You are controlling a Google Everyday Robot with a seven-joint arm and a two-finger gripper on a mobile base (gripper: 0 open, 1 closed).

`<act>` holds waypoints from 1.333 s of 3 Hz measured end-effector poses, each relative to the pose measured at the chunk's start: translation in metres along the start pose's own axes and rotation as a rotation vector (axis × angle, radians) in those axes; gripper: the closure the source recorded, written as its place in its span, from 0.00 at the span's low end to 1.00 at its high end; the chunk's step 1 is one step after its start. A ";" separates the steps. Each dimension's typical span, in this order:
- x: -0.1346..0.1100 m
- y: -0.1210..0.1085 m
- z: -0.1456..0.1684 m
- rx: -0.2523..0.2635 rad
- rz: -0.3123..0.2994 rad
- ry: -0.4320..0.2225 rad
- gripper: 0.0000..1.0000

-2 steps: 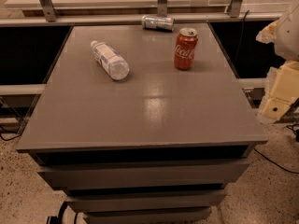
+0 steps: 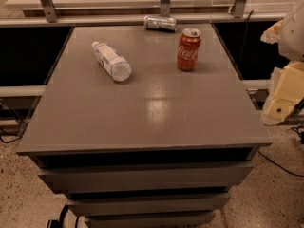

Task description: Place blue plastic bottle upright

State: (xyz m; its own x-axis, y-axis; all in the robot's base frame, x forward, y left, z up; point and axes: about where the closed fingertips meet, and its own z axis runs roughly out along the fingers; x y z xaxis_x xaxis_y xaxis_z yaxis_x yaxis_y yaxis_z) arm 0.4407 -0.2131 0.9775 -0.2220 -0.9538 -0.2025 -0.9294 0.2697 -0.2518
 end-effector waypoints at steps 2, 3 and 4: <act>-0.191 -0.029 0.087 -0.062 0.063 -0.364 0.00; -0.220 -0.031 0.092 -0.035 0.062 -0.633 0.00; -0.230 -0.037 0.088 -0.001 0.065 -0.682 0.00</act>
Offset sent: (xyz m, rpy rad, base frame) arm 0.1230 0.1974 -0.0268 0.4350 -0.0568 0.0082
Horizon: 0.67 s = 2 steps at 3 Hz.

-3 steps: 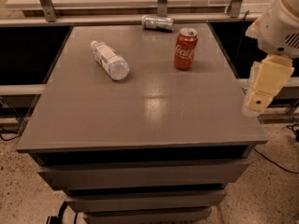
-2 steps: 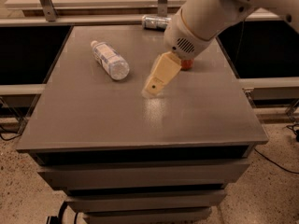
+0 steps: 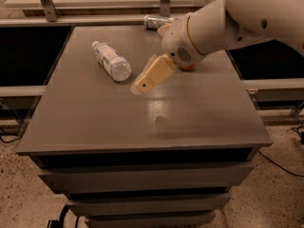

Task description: Place blue plastic bottle upright

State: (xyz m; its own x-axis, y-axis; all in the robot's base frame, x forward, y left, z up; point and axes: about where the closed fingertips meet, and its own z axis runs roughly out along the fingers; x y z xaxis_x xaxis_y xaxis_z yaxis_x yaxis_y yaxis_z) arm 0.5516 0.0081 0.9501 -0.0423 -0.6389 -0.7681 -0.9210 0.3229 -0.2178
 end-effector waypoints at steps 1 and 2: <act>-0.005 0.001 0.015 -0.007 0.014 0.005 0.00; -0.016 -0.004 0.034 0.009 0.033 0.010 0.00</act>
Offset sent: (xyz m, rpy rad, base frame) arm 0.0391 0.0548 -0.0131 0.0089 0.0330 -0.0708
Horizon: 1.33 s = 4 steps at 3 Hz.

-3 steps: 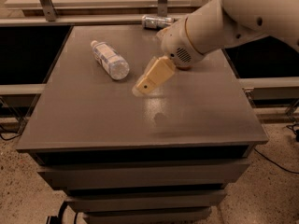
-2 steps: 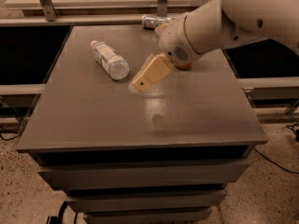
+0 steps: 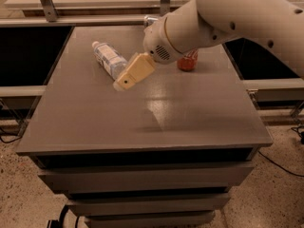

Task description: Place blue plastic bottle upright

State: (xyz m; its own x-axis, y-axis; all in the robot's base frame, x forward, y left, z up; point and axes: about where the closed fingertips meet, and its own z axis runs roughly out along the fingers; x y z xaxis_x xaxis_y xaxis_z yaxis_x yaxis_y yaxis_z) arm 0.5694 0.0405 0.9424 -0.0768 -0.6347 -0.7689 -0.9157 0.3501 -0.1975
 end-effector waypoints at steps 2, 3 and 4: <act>-0.019 -0.024 0.037 0.061 0.054 -0.017 0.00; -0.023 -0.036 0.055 0.078 0.083 0.009 0.00; -0.020 -0.047 0.073 0.085 0.115 0.048 0.00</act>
Offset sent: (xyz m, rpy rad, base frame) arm 0.0644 0.0443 -0.0074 0.0459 -0.0005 -0.1292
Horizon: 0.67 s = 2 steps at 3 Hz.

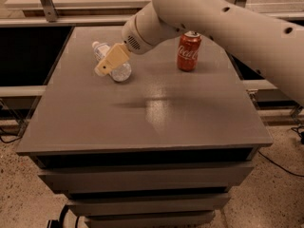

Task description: Place blue plastic bottle upright

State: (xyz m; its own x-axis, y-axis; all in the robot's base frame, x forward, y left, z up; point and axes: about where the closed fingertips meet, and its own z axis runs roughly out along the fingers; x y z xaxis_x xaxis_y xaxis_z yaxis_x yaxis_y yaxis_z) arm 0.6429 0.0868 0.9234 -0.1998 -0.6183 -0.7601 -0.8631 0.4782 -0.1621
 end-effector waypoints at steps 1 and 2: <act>0.000 -0.005 0.018 -0.010 0.014 0.029 0.00; -0.002 -0.006 0.036 -0.030 0.016 0.047 0.00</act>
Offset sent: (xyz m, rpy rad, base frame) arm 0.0349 0.0305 -0.0306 -0.0376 0.0757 0.0111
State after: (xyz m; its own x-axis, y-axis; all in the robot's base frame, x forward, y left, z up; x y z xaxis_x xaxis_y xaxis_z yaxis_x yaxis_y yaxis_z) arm 0.6648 0.1073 0.9029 -0.2350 -0.6395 -0.7320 -0.8729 0.4702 -0.1305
